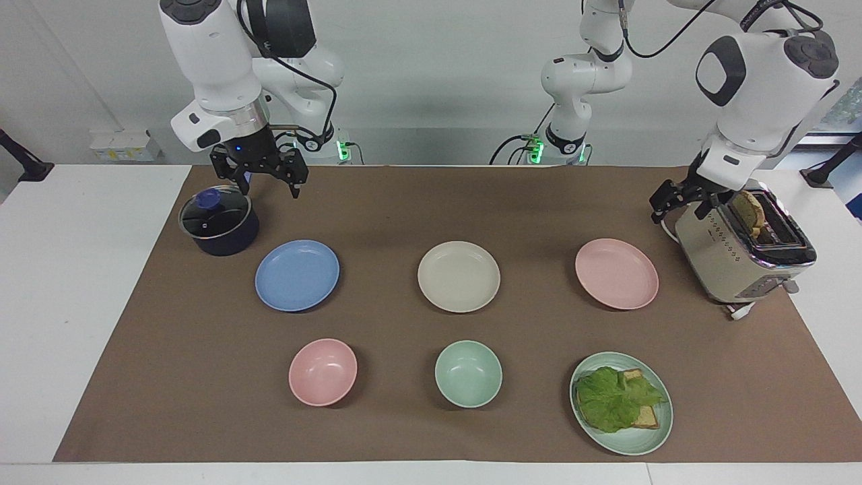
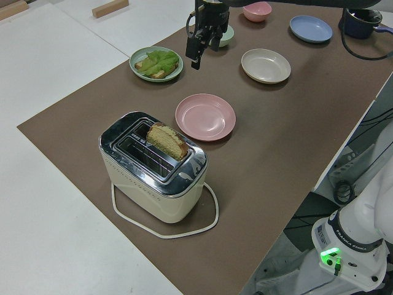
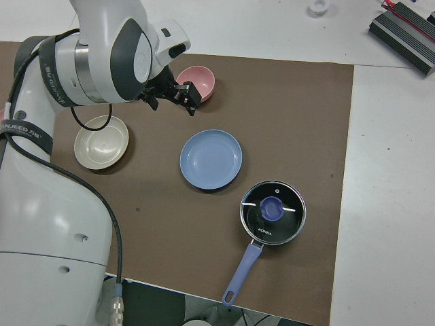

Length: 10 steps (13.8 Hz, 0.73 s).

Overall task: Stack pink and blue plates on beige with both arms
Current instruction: 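Move the left gripper to the rim of the pink plate, then close the left gripper on the pink plate's rim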

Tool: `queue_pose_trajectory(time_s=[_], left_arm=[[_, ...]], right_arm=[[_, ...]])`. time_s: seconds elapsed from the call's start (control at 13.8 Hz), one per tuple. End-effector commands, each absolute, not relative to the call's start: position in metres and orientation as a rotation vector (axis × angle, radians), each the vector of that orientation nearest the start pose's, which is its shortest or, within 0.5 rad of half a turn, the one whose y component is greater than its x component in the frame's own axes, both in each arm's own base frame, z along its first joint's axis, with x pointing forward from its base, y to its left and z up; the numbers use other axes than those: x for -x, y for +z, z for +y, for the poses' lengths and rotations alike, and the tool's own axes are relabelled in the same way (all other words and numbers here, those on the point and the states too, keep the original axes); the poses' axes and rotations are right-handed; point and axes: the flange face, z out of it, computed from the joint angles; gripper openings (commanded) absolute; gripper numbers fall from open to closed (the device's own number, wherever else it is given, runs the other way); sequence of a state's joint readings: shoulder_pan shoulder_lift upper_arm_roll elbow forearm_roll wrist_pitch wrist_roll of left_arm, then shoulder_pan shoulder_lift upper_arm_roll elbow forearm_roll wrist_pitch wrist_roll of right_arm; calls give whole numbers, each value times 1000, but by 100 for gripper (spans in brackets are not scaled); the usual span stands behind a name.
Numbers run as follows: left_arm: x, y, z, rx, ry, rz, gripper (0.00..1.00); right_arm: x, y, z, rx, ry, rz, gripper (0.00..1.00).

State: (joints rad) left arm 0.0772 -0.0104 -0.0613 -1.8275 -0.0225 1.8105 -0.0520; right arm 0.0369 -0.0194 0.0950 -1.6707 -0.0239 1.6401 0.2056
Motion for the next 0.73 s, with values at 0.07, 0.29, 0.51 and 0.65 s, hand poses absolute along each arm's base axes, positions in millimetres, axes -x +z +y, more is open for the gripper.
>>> queue_pose_trajectory(time_s=[0.07, 0.29, 0.51, 0.65], left_arm=[[-561, 465, 25, 3147, 24, -140, 100], [-568, 402, 33, 3150, 108, -163, 100], [-566, 368, 41, 3151, 106, -184, 100], [-564, 346, 46, 3152, 123, -203, 100]], right_arm=[[-552, 596, 67, 3146, -1, 86, 100], [-551, 595, 67, 3146, 1, 94, 100], [-551, 595, 65, 3146, 1, 98, 100], [-551, 595, 64, 3146, 1, 96, 100]])
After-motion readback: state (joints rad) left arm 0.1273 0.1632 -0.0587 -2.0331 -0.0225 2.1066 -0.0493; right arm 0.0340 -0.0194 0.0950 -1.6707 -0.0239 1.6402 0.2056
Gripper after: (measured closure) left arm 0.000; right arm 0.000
